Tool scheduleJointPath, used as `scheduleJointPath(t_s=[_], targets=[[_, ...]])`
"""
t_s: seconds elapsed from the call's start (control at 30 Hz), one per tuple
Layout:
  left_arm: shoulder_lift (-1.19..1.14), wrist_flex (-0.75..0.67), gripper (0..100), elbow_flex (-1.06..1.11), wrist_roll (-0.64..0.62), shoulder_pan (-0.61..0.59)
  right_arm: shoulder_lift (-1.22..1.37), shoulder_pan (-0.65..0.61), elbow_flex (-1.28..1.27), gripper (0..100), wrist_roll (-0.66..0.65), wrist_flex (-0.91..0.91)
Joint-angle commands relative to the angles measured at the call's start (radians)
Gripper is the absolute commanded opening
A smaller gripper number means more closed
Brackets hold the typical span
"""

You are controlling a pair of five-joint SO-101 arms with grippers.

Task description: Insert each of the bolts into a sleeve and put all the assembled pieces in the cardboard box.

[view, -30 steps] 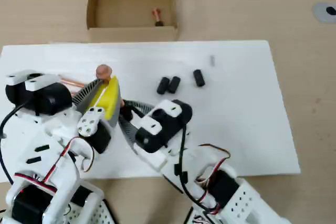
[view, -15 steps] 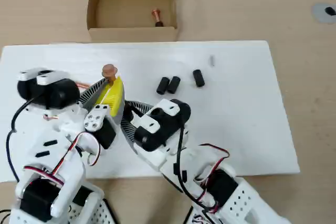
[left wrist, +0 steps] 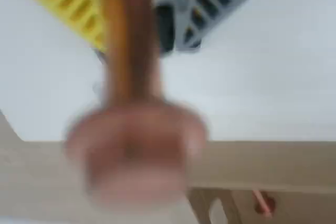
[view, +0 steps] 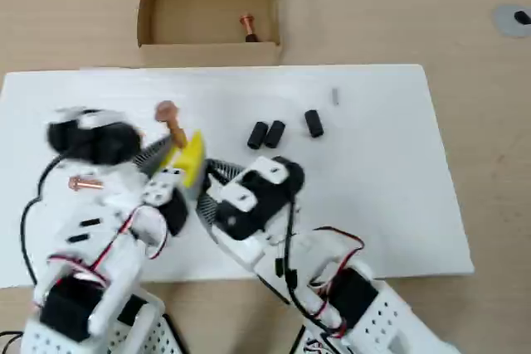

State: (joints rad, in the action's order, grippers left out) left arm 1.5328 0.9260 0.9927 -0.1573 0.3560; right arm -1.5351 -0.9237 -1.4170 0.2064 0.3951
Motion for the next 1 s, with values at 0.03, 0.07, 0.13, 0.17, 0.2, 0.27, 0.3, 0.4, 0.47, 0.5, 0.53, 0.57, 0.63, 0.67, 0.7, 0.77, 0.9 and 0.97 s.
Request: scheduleJointPath(t_s=[0.03, 0.07, 0.13, 0.17, 0.2, 0.27, 0.3, 0.4, 0.47, 0.5, 0.53, 0.57, 0.63, 0.67, 0.7, 0.77, 0.9, 0.97], targets=[[0.001, 0.066, 10, -0.109, 0.008, 0.006, -0.021, -0.007, 0.077, 0.9, -0.009, -0.031], [-0.001, 0.081, 11, -0.126, 0.008, 0.008, -0.021, -0.007, 0.077, 0.9, -0.009, -0.032], [-0.001, 0.115, 13, -0.158, 0.008, 0.008, -0.021, -0.007, 0.079, 0.9, -0.009, -0.032], [-0.001, 0.130, 13, -0.175, 0.008, 0.008, -0.021, -0.007, 0.079, 0.9, -0.009, -0.032], [-0.001, 0.146, 13, -0.193, 0.008, 0.008, -0.021, -0.007, 0.079, 0.9, -0.009, -0.032], [-0.001, 0.173, 13, -0.230, 0.008, 0.008, -0.019, -0.007, 0.079, 0.9, -0.009, -0.032], [-0.001, 0.187, 13, -0.247, 0.008, 0.008, -0.018, -0.007, 0.079, 0.9, -0.009, -0.032], [-0.002, 0.229, 13, -0.305, 0.008, 0.008, -0.018, -0.007, 0.081, 0.9, -0.011, -0.032], [-0.002, 0.265, 13, -0.350, 0.008, 0.009, -0.018, -0.005, 0.081, 0.9, -0.011, -0.034], [-0.002, 0.284, 13, -0.376, 0.008, 0.009, -0.018, -0.005, 0.081, 0.9, -0.011, -0.034], [-0.002, 0.301, 13, -0.400, 0.008, 0.009, -0.016, -0.005, 0.081, 0.9, -0.011, -0.037], [-0.002, 0.319, 14, -0.430, 0.008, 0.009, -0.013, -0.005, 0.079, 0.9, -0.011, -0.052], [-0.004, 0.354, 14, -0.491, 0.008, 0.009, -0.012, -0.004, 0.074, 0.9, -0.011, -0.091], [-0.010, 0.368, 14, -0.525, 0.008, 0.009, -0.012, -0.004, 0.074, 0.9, -0.011, -0.109], [-0.022, 0.382, 14, -0.566, 0.003, 0.009, -0.012, -0.004, 0.074, 0.9, -0.012, -0.130], [-0.064, 0.414, 13, -0.671, -0.002, 0.009, -0.010, 0.010, 0.073, 0.9, -0.012, -0.175], [-0.166, 0.506, 13, -0.899, -0.032, 0.008, -0.010, 0.074, 0.071, 0.9, -0.012, -0.252], [-0.209, 0.543, 13, -0.984, -0.028, 0.005, -0.010, 0.094, 0.073, 0.9, -0.012, -0.258]])
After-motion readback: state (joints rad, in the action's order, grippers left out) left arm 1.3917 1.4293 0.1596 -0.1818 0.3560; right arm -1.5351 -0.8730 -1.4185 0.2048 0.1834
